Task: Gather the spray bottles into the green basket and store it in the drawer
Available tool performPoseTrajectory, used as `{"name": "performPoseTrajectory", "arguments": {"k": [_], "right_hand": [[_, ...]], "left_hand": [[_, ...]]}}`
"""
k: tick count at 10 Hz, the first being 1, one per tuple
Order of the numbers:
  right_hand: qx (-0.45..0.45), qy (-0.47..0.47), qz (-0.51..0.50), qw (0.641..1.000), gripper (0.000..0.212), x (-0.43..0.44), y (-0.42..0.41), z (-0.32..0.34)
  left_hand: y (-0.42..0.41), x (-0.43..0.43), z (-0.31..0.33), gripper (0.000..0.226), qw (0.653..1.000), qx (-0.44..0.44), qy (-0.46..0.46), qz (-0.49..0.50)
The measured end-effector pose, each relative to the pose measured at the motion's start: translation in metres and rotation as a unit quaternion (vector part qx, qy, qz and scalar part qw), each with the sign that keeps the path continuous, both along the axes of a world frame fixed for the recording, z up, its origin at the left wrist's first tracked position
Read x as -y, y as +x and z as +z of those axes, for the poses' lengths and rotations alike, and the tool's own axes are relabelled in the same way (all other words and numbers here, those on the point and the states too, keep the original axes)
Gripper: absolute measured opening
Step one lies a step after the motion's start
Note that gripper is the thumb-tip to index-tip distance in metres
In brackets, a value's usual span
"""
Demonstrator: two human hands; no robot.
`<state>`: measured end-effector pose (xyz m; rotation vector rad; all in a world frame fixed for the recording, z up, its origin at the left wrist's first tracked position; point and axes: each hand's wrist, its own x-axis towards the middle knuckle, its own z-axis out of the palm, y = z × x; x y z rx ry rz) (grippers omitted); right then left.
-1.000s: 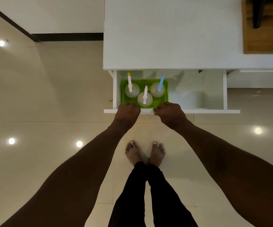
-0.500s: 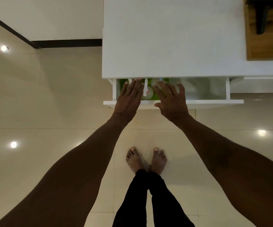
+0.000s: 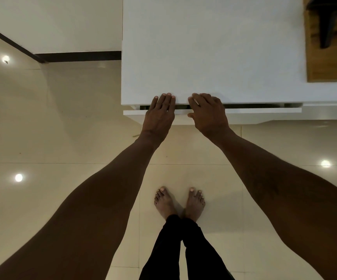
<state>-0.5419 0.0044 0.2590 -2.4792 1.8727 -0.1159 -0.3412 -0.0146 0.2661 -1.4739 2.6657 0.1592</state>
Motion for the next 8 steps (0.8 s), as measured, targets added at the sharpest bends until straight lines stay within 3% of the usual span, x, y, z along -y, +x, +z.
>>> {"name": "performPoseTrajectory", "arguments": {"k": [3, 5, 6, 7, 8], "right_hand": [[-0.068, -0.057, 0.016, 0.996, 0.024, 0.018, 0.001, -0.001], [-0.094, -0.049, 0.011, 0.994, 0.03, 0.022, 0.007, 0.002], [-0.09, -0.029, 0.0, 0.995, 0.03, 0.02, 0.012, 0.005], [-0.033, -0.001, -0.021, 0.999, 0.028, 0.023, 0.008, 0.017], [0.031, 0.021, -0.043, 0.998, 0.043, 0.018, 0.006, 0.028]], "left_hand": [[0.0, 0.014, -0.016, 0.046, 0.997, -0.016, -0.077, -0.028], [-0.001, 0.026, -0.013, 0.037, 0.986, -0.061, -0.148, -0.046], [0.001, 0.027, -0.013, 0.036, 0.99, -0.058, -0.124, -0.04], [-0.007, 0.029, 0.002, 0.042, 0.998, -0.038, -0.054, 0.008], [-0.013, 0.03, 0.018, 0.058, 0.999, -0.028, -0.005, 0.029]]}}
